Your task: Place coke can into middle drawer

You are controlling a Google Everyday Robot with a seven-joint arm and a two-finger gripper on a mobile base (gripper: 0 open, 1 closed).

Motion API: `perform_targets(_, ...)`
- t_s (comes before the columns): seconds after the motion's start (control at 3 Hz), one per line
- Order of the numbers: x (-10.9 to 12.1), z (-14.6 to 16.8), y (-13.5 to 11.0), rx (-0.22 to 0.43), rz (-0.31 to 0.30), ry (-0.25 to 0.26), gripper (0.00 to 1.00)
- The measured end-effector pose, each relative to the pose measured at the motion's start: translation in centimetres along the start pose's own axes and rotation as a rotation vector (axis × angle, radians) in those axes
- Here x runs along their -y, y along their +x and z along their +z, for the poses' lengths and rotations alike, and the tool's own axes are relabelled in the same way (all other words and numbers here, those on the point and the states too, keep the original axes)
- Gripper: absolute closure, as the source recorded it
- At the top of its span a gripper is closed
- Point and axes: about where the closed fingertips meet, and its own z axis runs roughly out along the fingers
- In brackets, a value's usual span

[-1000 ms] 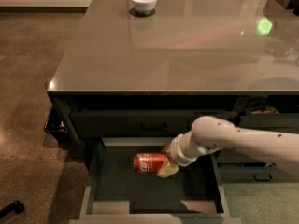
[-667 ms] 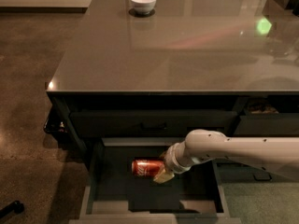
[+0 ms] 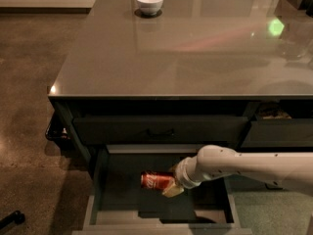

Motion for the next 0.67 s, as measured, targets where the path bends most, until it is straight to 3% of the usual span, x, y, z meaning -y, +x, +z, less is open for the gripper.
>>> perform_targets(0.33,-0.6,4.8,4.6,0.027,0.082,0.010,1.00)
perform_targets(0.67,-1.2,9.1,6.7,0.061,0.109,-0.007,1.00)
